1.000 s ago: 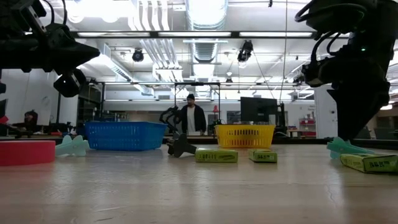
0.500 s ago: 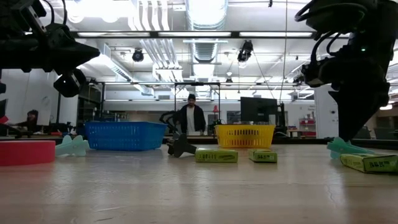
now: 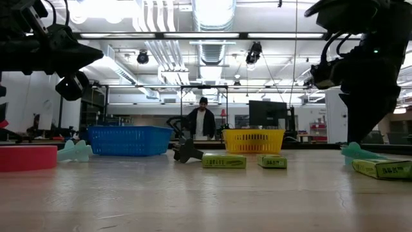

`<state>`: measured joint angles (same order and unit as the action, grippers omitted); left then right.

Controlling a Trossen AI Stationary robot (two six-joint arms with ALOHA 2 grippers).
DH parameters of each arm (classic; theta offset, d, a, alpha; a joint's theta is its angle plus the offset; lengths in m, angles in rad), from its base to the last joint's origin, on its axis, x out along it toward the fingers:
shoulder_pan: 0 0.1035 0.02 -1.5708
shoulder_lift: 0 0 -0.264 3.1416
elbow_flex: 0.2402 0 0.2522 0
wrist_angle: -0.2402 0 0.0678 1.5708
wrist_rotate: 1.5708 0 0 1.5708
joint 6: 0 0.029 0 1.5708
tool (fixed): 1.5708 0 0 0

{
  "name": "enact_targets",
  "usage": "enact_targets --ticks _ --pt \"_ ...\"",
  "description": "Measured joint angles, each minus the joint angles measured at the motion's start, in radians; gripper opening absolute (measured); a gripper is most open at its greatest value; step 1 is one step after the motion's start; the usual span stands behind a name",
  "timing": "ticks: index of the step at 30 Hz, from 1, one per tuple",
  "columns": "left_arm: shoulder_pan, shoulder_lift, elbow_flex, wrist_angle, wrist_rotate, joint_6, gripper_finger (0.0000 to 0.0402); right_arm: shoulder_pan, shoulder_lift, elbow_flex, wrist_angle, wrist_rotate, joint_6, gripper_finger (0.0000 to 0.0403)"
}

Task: Pick and place Stapler, Stapler remover, tape
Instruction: Put the right light blue staple remover into the green bin

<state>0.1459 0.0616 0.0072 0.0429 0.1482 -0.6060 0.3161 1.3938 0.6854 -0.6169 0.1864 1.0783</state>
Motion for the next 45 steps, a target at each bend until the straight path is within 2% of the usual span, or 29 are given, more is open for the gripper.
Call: enact_targets --ticks 12,19,24,32,45 --pt "0.000 0.000 0.000 0.000 0.000 0.000 0.0023 0.000 -0.073 0.028 -0.007 -0.006 -0.036 0.0008" --pt "0.000 0.000 0.000 0.000 0.000 0.000 0.0023 0.024 -0.155 0.029 -0.005 -0.093 -0.066 0.0008" --pt "0.000 0.000 0.000 0.000 0.000 0.000 0.0023 0.090 -0.212 0.029 -0.005 -0.134 -0.143 0.0008" --pt "0.000 0.000 0.000 0.000 0.000 0.000 0.0023 0.241 -0.255 0.029 0.092 -0.135 -0.140 0.0008" --pt "0.000 0.000 0.000 0.000 0.000 0.000 0.0023 0.436 -0.182 0.029 0.197 -0.111 0.047 0.0008"
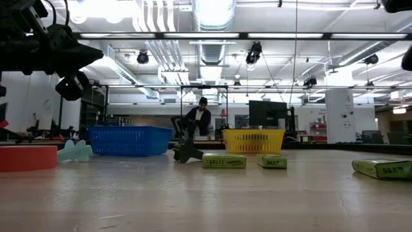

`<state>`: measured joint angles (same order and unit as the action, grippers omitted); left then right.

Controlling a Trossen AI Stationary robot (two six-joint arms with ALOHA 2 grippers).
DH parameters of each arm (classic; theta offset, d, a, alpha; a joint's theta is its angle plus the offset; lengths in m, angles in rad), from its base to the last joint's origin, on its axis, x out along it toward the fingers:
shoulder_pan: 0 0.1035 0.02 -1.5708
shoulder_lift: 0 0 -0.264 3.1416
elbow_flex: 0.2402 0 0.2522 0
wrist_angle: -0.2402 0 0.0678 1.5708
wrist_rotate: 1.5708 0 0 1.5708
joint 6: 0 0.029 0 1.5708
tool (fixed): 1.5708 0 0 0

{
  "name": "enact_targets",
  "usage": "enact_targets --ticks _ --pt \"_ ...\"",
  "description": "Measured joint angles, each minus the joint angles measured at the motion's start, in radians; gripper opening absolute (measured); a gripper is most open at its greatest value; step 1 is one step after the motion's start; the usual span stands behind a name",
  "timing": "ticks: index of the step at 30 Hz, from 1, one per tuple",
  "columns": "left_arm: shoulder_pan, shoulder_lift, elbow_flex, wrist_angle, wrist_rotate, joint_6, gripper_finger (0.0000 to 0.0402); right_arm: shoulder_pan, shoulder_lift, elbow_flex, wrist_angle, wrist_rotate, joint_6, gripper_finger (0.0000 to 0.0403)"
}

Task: Pick and place Stapler, Stapler remover, tape
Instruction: Put the right light blue staple remover into the green bin

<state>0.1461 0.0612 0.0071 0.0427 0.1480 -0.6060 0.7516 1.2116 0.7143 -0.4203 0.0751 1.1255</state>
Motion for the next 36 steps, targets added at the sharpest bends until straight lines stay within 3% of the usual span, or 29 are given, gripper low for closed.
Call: enact_targets --ticks 15,30,36 --pt "0.000 0.000 0.000 0.000 0.000 0.000 0.0023 0.051 0.094 0.000 0.014 -0.048 0.174 0.0008" --pt "0.000 0.000 0.000 -0.001 0.000 0.000 0.0023 0.051 0.095 0.000 0.008 -0.053 0.286 0.0009" --pt "0.000 0.000 0.000 -0.001 0.000 0.000 0.0023 0.051 0.095 0.000 0.006 -0.046 0.308 0.0031"
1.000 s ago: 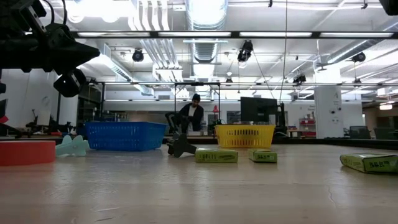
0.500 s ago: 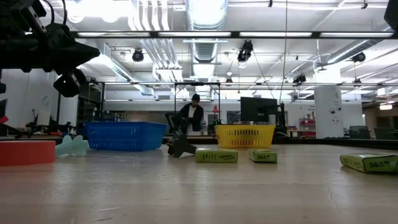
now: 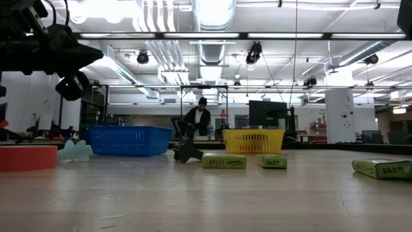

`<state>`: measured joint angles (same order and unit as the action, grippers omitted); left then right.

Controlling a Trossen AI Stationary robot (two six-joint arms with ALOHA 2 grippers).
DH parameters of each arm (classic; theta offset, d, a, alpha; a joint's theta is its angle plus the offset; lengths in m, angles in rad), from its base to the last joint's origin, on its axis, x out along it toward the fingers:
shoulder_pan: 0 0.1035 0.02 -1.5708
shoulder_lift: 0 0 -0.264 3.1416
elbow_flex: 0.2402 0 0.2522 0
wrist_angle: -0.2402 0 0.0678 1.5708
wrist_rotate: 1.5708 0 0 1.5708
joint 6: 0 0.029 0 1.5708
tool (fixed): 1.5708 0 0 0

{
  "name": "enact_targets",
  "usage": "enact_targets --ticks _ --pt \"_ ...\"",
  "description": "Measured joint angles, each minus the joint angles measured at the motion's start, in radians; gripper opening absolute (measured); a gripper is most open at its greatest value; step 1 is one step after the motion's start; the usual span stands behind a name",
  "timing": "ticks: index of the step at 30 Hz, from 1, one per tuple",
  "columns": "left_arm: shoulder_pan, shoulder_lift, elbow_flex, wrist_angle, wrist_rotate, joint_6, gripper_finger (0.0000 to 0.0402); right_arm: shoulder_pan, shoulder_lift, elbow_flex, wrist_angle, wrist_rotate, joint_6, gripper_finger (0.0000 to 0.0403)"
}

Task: Pick and place Stapler, Stapler remover, tape
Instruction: Put the right light blue staple remover into the green bin, then put the black staple remover into the green bin

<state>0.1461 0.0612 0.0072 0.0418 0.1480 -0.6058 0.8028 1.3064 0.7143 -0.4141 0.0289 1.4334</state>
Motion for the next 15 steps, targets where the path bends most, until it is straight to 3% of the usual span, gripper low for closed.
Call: enact_targets --ticks 7,15 --pt "0.000 0.000 0.000 0.000 0.000 0.000 0.0023 0.000 -0.005 0.000 0.001 0.000 0.000 0.0080" --pt "0.000 0.000 0.000 0.000 0.000 0.000 0.0023 -0.002 -0.008 0.062 0.005 0.054 -0.106 0.0101"
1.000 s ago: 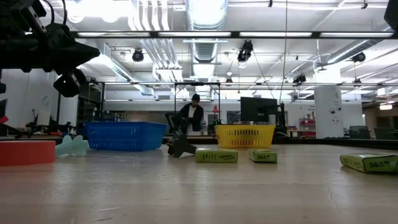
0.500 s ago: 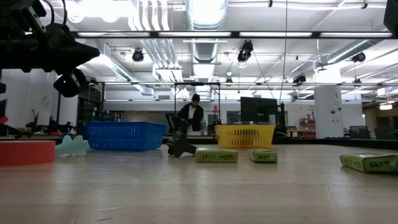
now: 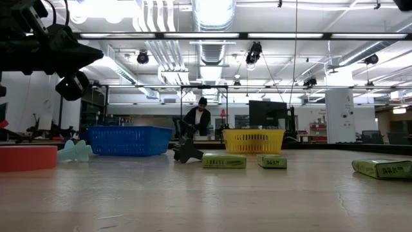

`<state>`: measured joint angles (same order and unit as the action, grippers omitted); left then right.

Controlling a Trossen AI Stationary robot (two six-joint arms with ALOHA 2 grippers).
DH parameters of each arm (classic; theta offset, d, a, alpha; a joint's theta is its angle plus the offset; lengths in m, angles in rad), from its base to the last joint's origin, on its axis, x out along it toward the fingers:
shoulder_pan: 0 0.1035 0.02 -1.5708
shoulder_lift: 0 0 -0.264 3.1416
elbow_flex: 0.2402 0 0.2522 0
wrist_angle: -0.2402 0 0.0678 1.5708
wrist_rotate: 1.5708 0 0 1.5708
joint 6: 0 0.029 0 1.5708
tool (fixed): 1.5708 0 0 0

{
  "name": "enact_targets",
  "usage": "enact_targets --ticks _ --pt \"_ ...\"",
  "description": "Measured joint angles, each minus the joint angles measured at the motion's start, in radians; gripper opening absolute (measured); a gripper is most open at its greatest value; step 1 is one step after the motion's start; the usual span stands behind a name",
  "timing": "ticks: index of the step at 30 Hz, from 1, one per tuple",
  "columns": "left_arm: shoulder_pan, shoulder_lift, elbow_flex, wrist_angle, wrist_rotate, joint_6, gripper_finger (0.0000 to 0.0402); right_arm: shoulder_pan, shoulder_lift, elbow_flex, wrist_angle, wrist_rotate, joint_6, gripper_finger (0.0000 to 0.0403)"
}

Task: Pick and place Stapler, Stapler remover, tape
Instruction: Put the black staple remover into the green bin

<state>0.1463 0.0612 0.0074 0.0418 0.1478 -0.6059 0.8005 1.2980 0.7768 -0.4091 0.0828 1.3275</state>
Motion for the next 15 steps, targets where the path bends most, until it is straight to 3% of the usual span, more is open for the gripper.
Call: enact_targets --ticks 6,15 --pt "0.000 0.000 0.000 0.000 0.000 0.000 0.0023 -0.002 0.000 0.066 -0.002 0.067 -0.106 0.0099" --pt "0.000 0.000 0.000 0.000 0.000 0.000 0.0023 -0.006 0.000 0.130 -0.005 0.293 -0.326 0.0082"
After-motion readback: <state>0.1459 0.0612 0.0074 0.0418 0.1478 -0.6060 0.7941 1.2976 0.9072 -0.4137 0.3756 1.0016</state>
